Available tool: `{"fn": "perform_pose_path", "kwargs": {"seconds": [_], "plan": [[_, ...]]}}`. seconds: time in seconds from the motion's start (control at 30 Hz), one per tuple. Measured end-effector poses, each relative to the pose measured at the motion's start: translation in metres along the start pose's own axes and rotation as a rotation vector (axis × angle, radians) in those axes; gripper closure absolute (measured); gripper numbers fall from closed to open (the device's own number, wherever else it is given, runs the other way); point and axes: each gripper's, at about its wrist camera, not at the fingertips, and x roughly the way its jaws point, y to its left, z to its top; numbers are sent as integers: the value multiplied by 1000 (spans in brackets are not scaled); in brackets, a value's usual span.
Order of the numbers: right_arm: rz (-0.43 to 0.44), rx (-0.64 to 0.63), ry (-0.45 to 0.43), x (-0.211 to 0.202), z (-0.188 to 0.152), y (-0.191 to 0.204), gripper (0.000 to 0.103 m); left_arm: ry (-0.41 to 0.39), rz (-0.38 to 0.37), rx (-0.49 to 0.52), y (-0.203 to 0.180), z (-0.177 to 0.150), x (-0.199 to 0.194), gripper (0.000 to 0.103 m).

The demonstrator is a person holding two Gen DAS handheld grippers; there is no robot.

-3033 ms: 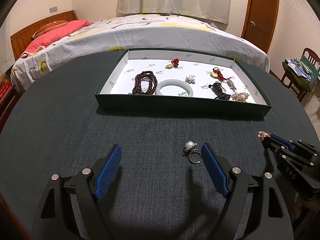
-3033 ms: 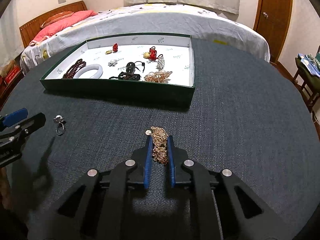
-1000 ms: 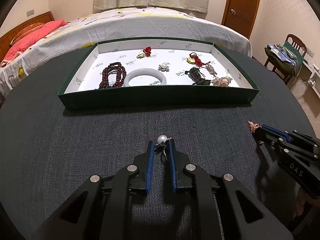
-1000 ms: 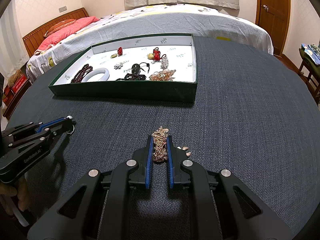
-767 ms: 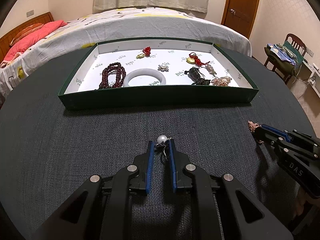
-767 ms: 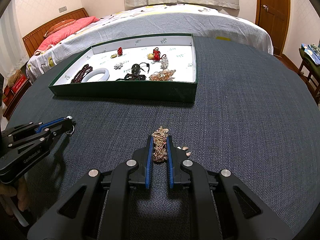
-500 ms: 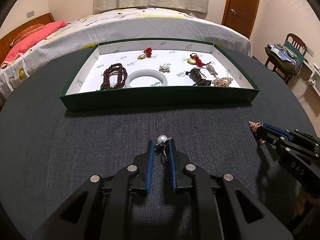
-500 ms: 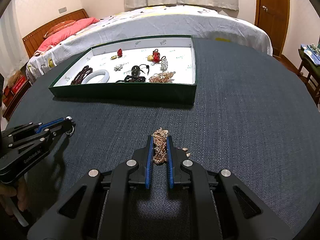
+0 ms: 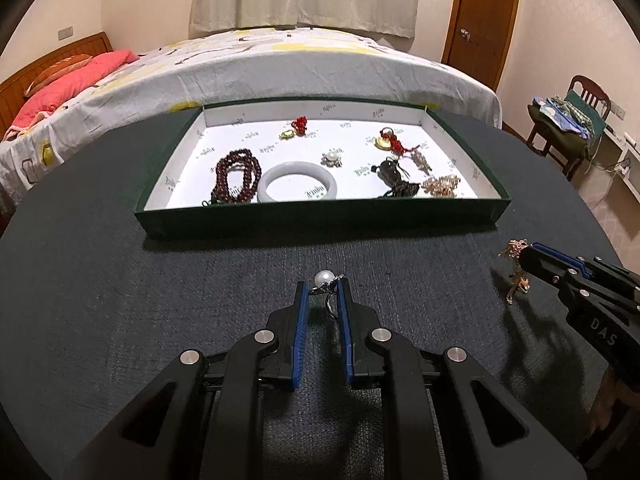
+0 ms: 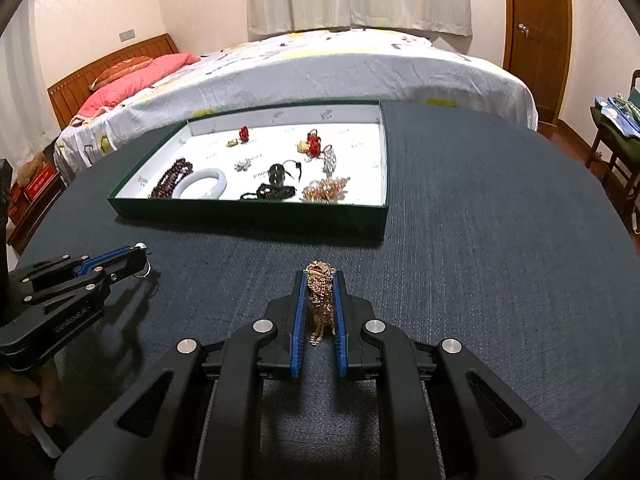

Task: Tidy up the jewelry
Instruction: 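Lift and carry the chain and ring with both tools over the box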

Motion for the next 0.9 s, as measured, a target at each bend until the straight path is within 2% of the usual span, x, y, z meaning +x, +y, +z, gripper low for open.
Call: {"fn": "perform_pose_path", "kwargs": {"seconds": [0.4,0.63,0.9], "plan": [[21,-5,-96,-32,31,9,90,-78,-22,-5,5,23,-23,88],[27,-24,-167,-42,62,16,90,-140,-23,2,10,52,-29,88],[40,-48,-243,-35,106,28,90,-201,-5,14,25,93,-20,88]]}}
